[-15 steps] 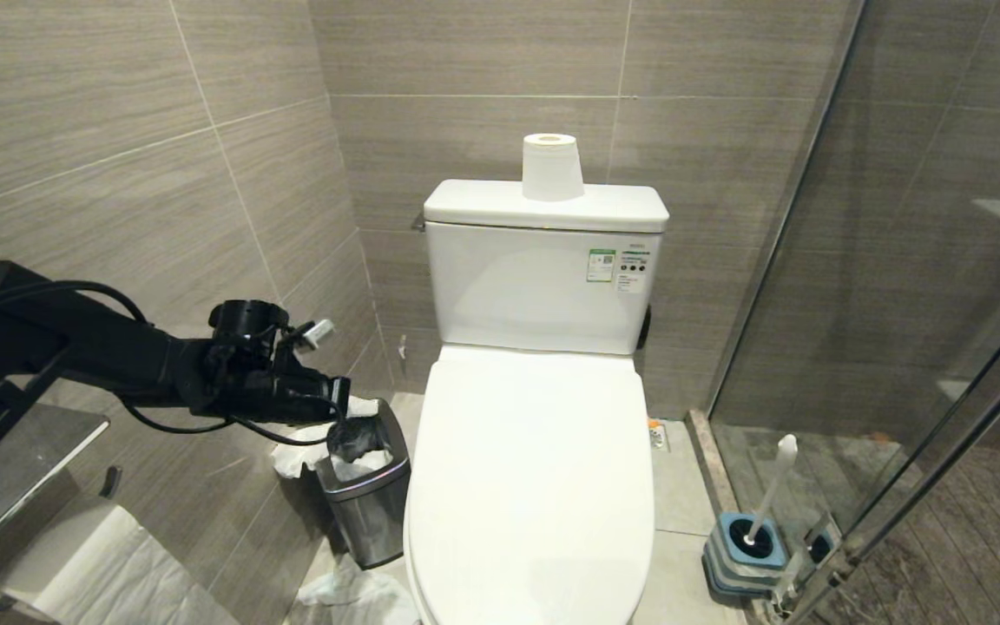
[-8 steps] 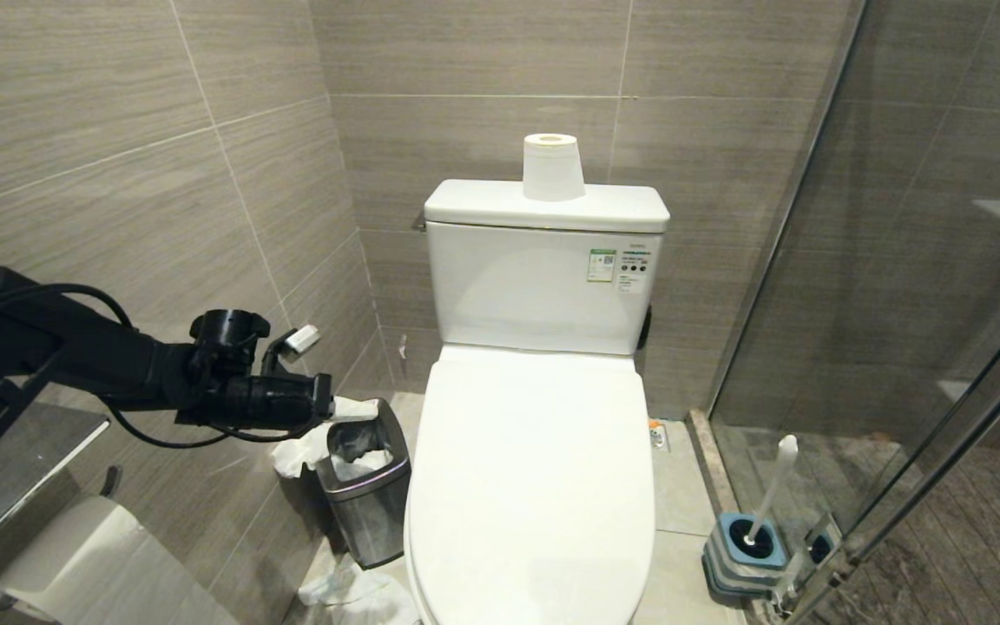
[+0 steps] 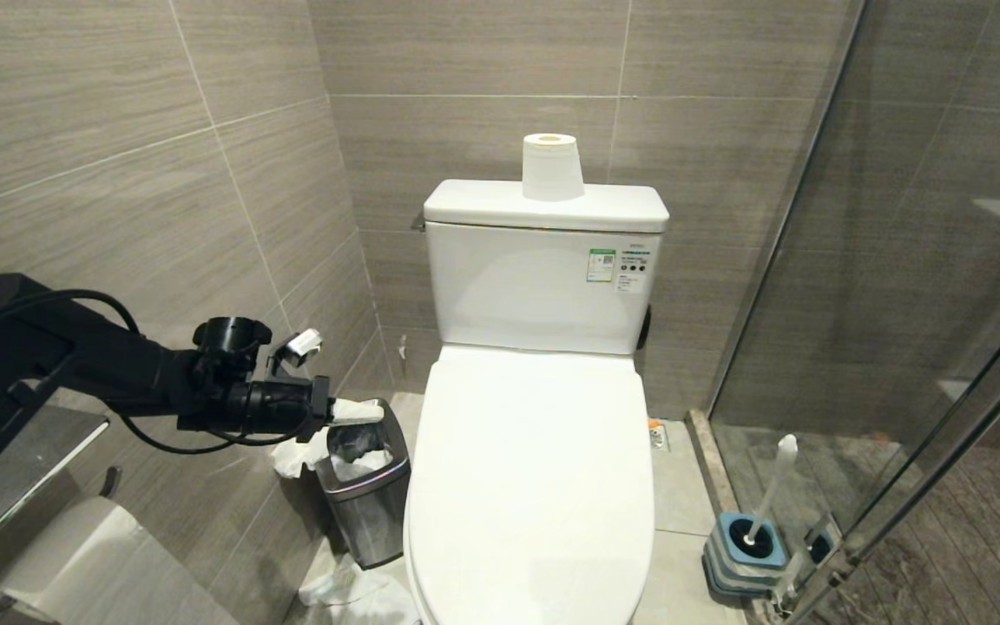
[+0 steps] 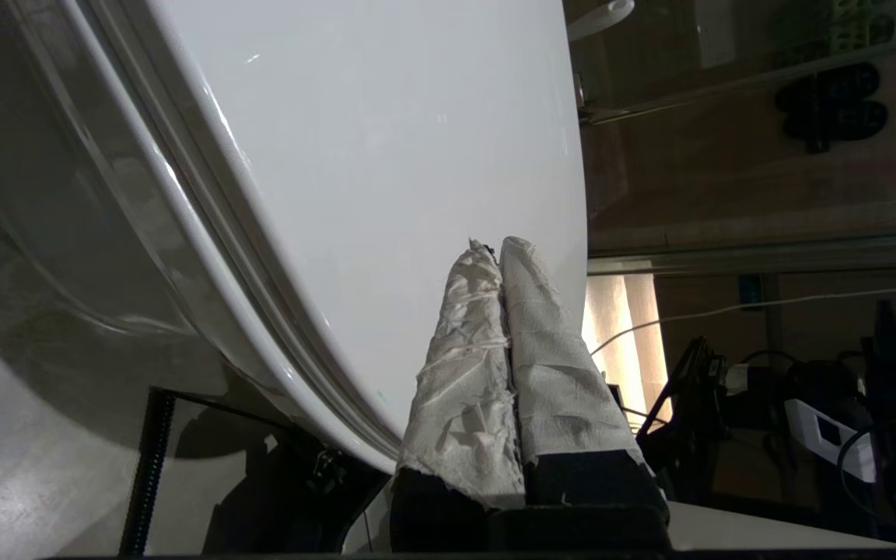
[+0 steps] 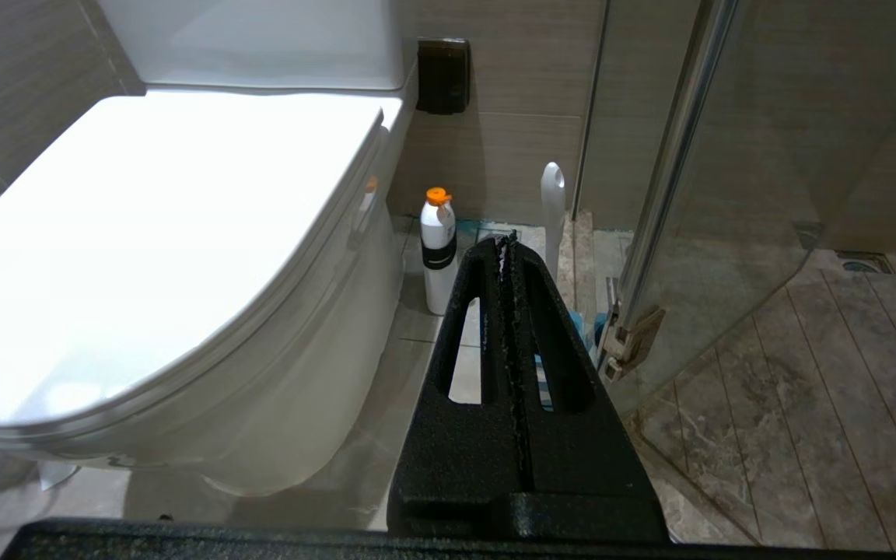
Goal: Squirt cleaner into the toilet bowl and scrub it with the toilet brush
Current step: Use the left hand to lift the toilet lid slightly
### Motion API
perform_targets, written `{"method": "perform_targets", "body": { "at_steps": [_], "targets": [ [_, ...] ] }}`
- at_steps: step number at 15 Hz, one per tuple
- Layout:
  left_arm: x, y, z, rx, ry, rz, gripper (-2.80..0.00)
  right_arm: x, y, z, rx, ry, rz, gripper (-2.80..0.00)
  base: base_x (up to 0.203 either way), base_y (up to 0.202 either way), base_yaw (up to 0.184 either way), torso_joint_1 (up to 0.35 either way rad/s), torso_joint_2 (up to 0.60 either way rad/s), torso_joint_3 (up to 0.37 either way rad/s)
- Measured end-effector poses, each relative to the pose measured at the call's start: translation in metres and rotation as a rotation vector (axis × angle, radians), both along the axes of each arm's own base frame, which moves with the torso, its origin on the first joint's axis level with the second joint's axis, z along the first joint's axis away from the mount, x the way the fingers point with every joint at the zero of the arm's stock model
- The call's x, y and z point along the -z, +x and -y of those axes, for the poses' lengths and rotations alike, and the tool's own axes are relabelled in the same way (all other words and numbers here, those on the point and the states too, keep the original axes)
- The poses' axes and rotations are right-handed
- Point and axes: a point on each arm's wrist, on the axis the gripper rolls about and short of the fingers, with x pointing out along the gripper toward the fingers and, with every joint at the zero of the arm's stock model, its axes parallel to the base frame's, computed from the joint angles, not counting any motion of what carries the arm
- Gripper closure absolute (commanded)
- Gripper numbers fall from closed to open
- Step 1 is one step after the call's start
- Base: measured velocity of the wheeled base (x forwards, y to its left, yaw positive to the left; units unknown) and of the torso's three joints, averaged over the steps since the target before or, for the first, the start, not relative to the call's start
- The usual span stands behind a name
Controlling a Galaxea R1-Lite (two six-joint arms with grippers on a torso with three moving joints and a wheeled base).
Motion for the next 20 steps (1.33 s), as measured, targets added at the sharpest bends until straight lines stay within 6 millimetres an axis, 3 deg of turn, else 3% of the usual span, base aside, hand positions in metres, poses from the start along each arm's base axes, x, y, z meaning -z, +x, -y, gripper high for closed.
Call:
{"method": "perform_targets", "body": {
  "at_steps": [6, 10, 20],
  "targets": [
    [0.013, -0.005, 0.011, 0.025, 0.0, -0.053, 0.0, 0.0, 0.0, 0.0, 0.0, 0.0, 0.0, 0.0, 0.0, 0.0, 0.0, 0.0, 0.0, 0.0],
    [0.032, -0.022, 0.005, 0.015, 0.001, -0.114, 0.0, 0.0, 0.0, 0.0, 0.0, 0.0, 0.001, 0.0, 0.0, 0.0, 0.0, 0.0, 0.0, 0.0],
    [0.057, -0.024, 0.002, 0.053, -0.037, -0.099, 0.0, 0.0, 0.0, 0.0, 0.0, 0.0, 0.001, 0.0, 0.0, 0.0, 0.0, 0.0, 0.0, 0.0]
  ]
}}
